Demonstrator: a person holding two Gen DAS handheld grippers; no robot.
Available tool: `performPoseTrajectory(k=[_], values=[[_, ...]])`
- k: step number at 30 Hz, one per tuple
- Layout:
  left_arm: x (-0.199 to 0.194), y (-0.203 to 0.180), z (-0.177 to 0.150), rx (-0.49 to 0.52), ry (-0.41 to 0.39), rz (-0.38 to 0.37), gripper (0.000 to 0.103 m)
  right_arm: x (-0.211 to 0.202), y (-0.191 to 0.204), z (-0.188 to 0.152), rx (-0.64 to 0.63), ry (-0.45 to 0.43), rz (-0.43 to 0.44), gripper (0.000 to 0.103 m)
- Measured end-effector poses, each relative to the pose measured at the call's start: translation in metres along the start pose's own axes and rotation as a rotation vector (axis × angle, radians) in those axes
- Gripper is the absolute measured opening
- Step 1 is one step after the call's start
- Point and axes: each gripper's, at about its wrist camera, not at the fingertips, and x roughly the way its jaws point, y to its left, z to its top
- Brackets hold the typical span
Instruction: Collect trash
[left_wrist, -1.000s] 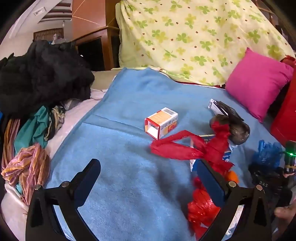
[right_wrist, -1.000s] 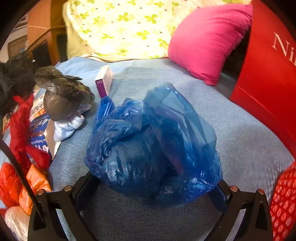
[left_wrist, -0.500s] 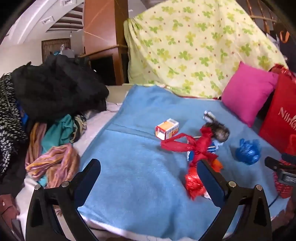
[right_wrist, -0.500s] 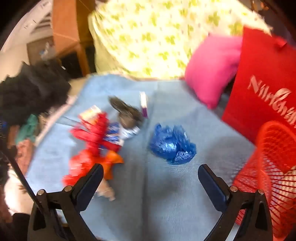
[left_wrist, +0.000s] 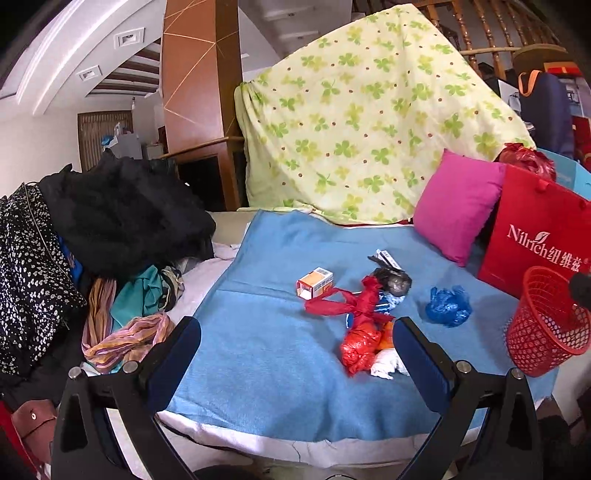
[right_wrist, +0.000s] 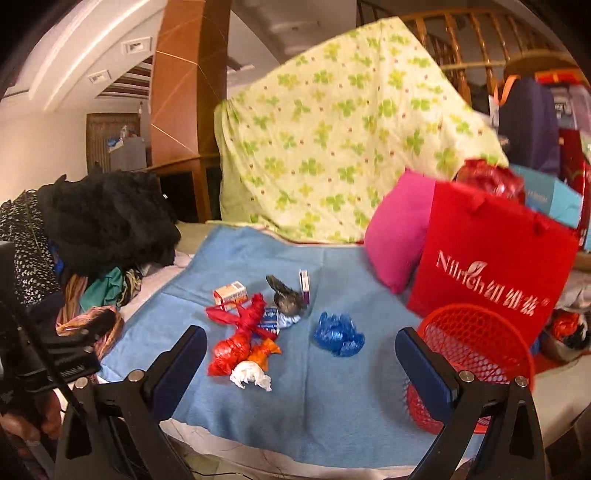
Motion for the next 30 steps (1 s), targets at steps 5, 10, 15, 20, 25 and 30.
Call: performPoseTrajectory(k=[5,10,15,20,25,30], values=[[-0.006,-0.001,-0.002,0.031,-0.015,0.001,0.103,-0.020,0.007,0.005,-0.012,-0.041,-0.024,0.103],[-0.006,-0.003,-0.003,0.041,-0.019,0.004,0.103,-0.024,0.007,0.008,-0.009,-0.047,-0.029,0.103],[-0.008,-0.004,-0.005,0.043,-0.025,0.000,0.103,-0.026,0.008,0.010,0.005,-0.050,-0.029,0.103],[-0.010,-0.002,-0.005,0.048,-0.029,-0.002,0.103,-0.027,0.010,0.010,0.008,-0.051,-0.031,0.103],[-0.009,-0.002,-0.006,0.049,-0.027,0.002,0.103,-0.030,0.012,0.009,0.015,-0.064,-0.030,0.103],[-0.008,-0.001,-0.008,0.049,-0.022,0.001,0.103,-0.031,0.014,0.010,0.020,-0.073,-0.034,0.103]])
